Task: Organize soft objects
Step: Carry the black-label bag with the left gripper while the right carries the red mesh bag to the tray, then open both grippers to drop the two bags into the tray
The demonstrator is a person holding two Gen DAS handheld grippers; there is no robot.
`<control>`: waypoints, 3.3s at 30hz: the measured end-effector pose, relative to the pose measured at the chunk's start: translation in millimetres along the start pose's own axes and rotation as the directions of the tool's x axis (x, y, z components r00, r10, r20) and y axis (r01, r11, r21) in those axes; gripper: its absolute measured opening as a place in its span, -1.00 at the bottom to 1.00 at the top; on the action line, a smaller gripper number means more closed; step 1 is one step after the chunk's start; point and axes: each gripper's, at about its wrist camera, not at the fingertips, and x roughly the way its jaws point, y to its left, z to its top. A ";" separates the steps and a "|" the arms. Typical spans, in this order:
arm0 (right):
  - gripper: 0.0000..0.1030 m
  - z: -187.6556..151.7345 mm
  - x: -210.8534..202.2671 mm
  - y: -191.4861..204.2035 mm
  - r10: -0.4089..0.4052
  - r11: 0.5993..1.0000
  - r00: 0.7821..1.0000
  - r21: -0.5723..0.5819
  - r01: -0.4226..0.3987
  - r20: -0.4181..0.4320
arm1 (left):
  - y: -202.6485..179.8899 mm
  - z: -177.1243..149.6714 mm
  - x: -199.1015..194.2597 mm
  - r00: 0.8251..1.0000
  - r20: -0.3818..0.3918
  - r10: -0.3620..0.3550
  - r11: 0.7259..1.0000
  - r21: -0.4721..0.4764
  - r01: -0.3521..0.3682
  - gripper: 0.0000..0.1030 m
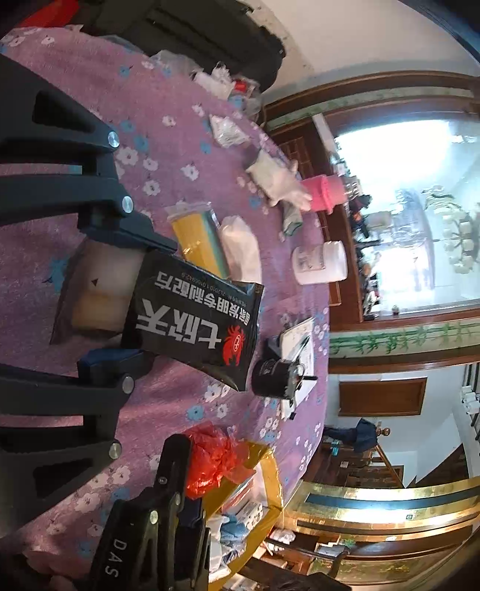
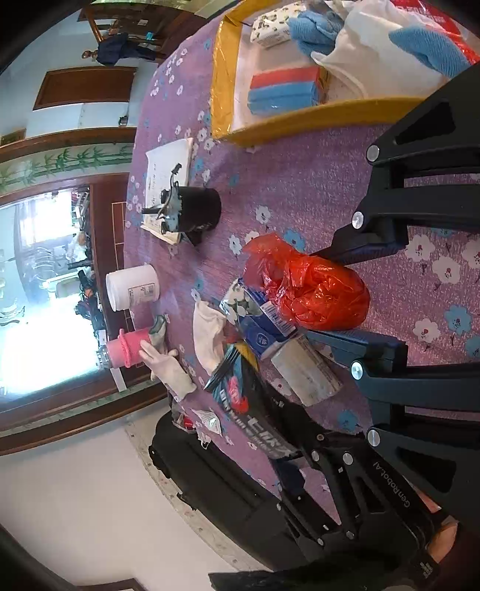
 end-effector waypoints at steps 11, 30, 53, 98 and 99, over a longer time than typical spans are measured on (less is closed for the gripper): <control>-0.32 -1.2 -12.2 18.9 -0.030 0.996 0.997 -0.087 0.036 0.075 | 5.1 4.2 -19.0 0.980 0.141 0.138 0.990 -0.011 -0.138 -0.16; -0.32 -3.9 -72.0 1.8 -0.059 0.997 0.974 -0.030 0.067 0.218 | -20.9 14.1 -52.8 0.974 0.202 0.098 0.995 0.008 -0.102 -0.15; -0.30 -77.2 -195.9 -163.0 -0.281 0.937 0.932 0.273 0.216 0.227 | -226.8 11.9 -70.7 0.894 -0.120 -0.431 0.894 0.073 0.441 -0.16; 0.52 -88.1 -216.8 -162.0 -0.450 0.881 0.876 0.246 0.405 0.171 | -244.1 15.9 -83.3 0.885 -0.078 -0.459 0.877 0.119 0.465 0.43; 0.53 -85.7 -221.9 -158.7 -0.446 0.883 0.875 0.254 0.395 0.189 | -239.0 18.3 -86.5 0.886 -0.071 -0.458 0.879 0.114 0.464 0.43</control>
